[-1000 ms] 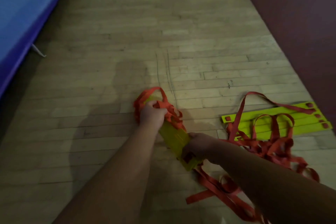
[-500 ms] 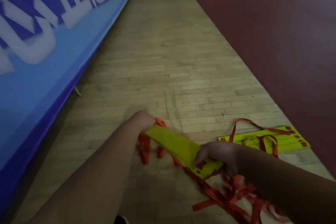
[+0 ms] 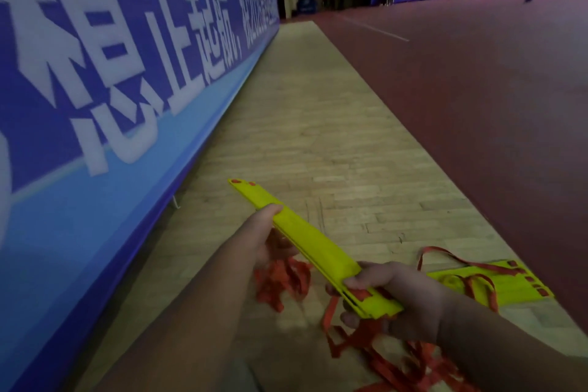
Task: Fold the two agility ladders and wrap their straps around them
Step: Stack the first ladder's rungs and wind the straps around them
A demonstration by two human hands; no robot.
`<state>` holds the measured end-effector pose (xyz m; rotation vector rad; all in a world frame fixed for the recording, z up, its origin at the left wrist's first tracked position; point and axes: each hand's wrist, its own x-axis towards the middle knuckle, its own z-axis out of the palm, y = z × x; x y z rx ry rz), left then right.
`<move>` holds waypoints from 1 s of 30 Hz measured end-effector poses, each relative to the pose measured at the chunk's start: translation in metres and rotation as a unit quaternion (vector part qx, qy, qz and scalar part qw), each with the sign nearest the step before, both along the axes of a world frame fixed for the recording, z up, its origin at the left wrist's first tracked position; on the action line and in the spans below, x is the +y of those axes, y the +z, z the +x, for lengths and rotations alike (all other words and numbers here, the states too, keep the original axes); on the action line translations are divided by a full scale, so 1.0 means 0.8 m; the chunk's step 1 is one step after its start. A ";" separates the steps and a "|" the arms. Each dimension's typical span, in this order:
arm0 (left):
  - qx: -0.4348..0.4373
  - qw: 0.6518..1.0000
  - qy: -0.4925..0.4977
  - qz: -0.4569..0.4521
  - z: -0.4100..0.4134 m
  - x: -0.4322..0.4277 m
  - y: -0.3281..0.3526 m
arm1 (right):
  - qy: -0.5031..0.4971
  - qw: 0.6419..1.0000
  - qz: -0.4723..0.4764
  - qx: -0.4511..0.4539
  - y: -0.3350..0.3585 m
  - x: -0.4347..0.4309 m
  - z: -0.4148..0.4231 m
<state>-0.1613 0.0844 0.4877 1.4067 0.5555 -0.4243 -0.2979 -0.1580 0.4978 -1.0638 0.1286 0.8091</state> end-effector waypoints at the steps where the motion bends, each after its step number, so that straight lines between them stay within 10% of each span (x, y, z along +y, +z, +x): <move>1: -0.002 1.000 0.006 -0.029 -0.004 -0.002 0.006 | 0.009 1.000 0.017 -0.005 0.002 0.003 -0.010; 9: -0.063 0.997 0.015 -0.052 -0.038 -0.041 0.013 | 0.049 0.988 -0.135 -0.057 -0.020 0.002 -0.032; 13: -0.117 0.993 0.013 0.023 -0.046 -0.065 -0.002 | 0.031 0.917 -0.350 -0.191 -0.010 0.010 -0.034; 22: -0.107 0.987 -0.051 0.112 -0.039 -0.088 -0.025 | 0.040 0.821 -0.497 -0.280 -0.051 0.019 -0.006; 30: -0.117 0.993 -0.007 0.015 -0.022 -0.072 -0.017 | -0.032 0.883 -0.415 -0.217 -0.062 -0.003 0.025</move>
